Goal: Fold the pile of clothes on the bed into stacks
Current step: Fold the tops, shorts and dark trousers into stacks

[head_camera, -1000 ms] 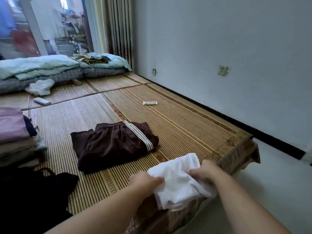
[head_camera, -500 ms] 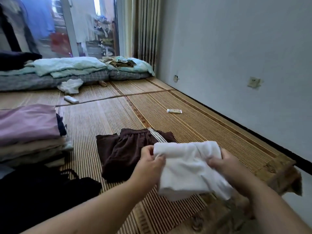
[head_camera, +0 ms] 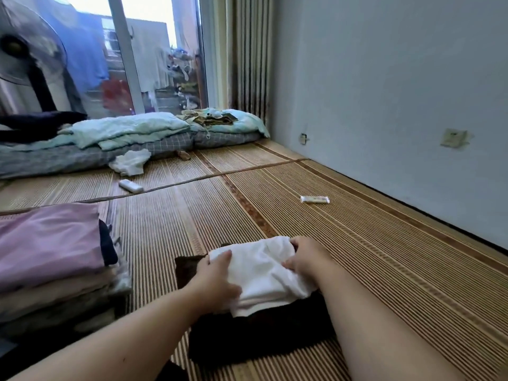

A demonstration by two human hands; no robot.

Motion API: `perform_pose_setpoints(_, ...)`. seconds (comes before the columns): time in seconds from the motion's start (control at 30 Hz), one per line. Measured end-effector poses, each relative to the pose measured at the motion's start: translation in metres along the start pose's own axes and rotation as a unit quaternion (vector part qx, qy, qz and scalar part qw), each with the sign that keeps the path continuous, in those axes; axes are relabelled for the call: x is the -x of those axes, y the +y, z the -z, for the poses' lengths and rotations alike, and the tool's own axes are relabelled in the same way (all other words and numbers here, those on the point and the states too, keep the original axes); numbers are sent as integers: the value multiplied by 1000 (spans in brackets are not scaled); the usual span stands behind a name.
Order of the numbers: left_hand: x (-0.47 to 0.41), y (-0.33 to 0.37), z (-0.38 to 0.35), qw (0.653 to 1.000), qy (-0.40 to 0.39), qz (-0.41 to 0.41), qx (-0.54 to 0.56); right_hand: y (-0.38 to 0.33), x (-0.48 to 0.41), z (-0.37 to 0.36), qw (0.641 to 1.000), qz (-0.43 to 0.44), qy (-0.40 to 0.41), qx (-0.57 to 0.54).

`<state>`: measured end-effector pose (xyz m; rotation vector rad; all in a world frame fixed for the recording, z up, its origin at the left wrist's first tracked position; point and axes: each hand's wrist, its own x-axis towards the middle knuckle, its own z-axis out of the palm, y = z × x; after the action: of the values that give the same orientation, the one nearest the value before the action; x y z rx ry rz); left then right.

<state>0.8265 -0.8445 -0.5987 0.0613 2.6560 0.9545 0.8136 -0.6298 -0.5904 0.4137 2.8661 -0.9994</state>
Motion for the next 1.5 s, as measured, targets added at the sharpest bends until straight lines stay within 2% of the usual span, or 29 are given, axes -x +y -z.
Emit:
perform_pose_setpoints(0.1,0,-7,-6,999,-3,-9,-35,0,1,-3,1000,7,9,15)
perform_pose_setpoints(0.17,8,-6,2,999,5,-1,-33,-6,14,5,999,22,43,-1)
perform_pose_setpoints(0.3,48,4,43,998,34,-47,29,-34,62,28,988,116,101,-30)
perform_pose_setpoints(0.43,119,4,90,992,70,-101,32,-75,133,27,976,215,40,-21)
perform_pose_setpoints(0.6,221,-35,129,990,66,-127,7,-129,225,-11,952,285,-90,-58)
perform_pose_setpoints(0.7,272,-81,137,980,98,-145,-97,-152,262,-45,939,328,-101,5)
perform_pose_setpoints(0.83,319,-161,131,954,173,-72,-234,-172,293,-95,918,371,-118,74)
perform_pose_setpoints(0.93,340,-207,123,949,193,23,-250,-187,305,-134,903,377,-138,151)
perform_pose_setpoints(1.03,346,-240,120,954,193,77,-218,-212,314,-172,899,359,-134,212)
perform_pose_setpoints(1.17,341,-263,122,969,214,81,-90,-242,317,-207,926,282,-92,233)
perform_pose_setpoints(1.27,338,-269,126,976,207,57,-35,-259,316,-203,950,264,-67,155)
perform_pose_setpoints(1.37,336,-257,149,974,224,3,29,-294,317,-173,953,297,-37,57)
perform_pose_setpoints(1.5,339,-208,207,933,346,-52,84,-364,327,-115,929,369,-14,18)
